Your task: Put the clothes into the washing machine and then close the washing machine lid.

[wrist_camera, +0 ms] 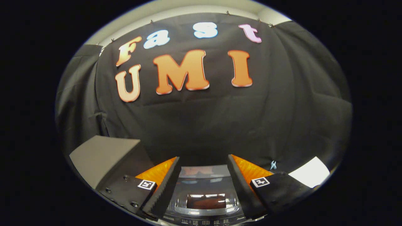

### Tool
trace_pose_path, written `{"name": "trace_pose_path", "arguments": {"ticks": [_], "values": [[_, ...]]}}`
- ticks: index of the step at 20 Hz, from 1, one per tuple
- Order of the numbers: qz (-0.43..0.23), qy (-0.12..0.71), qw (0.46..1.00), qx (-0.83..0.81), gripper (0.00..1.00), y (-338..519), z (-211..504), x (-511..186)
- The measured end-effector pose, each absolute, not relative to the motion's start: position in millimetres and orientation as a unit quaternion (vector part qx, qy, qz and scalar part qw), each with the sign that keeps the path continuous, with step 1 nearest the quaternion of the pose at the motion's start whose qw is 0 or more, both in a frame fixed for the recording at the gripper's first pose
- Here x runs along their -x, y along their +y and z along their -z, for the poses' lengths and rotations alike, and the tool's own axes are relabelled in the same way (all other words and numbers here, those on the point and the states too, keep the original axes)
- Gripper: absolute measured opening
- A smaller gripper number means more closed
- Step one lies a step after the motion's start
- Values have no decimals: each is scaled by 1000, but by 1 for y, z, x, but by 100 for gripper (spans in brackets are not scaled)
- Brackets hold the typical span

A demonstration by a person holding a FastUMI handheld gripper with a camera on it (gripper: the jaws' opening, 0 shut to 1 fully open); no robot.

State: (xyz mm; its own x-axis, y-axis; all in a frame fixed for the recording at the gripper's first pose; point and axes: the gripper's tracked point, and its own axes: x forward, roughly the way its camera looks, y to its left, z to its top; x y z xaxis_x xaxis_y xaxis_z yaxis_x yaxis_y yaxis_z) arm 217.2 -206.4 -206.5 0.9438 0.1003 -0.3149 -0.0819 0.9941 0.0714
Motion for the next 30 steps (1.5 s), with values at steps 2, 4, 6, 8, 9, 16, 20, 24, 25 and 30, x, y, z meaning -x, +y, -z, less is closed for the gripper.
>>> {"name": "trace_pose_path", "arguments": {"ticks": [2, 4, 6, 8, 9, 16, 20, 24, 25, 30], "values": [[-48, 131, 990, -16, 96, -208, 177, -210], [-50, 108, 993, -9, 96, -209, 155, -199], [-48, 101, 994, -7, 96, -214, 145, -186], [-52, 94, 994, -13, 96, -213, 140, -176], [-52, 91, 994, -15, 96, -214, 139, -173], [-46, 65, 997, -10, 96, -222, 112, -148], [-36, 45, 998, 2, 96, -221, 93, -135], [-37, 31, 999, 4, 96, -206, 79, -121], [-36, 30, 999, 2, 96, -202, 78, -118], [-24, 31, 999, 7, 96, -194, 72, -105]]}}
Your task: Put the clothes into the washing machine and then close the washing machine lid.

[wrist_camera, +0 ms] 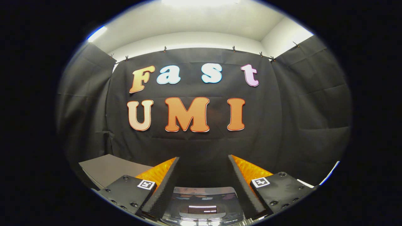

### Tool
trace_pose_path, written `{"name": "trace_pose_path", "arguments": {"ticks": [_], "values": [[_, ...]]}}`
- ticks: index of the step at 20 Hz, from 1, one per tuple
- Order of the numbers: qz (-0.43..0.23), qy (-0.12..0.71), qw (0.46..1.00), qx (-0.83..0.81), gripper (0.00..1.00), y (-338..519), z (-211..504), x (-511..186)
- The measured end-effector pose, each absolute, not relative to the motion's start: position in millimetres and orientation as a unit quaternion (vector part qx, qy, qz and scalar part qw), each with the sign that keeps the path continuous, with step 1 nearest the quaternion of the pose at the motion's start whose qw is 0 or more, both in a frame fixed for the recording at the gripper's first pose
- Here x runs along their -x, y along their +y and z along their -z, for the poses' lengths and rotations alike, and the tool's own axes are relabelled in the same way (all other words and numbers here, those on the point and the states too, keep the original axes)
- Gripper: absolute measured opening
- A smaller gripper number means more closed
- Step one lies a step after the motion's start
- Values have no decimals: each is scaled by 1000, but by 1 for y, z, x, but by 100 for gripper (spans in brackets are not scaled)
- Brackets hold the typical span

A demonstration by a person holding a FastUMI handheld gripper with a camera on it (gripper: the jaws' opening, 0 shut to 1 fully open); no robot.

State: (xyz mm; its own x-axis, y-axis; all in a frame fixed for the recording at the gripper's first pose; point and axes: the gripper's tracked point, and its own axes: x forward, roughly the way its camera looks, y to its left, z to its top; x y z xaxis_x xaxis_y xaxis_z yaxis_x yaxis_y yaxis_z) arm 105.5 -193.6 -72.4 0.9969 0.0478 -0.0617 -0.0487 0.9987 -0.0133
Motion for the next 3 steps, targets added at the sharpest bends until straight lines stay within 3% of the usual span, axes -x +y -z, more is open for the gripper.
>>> {"name": "trace_pose_path", "arguments": {"ticks": [3], "values": [[-27, 35, 999, -3, 96, -192, 74, -98]]}}
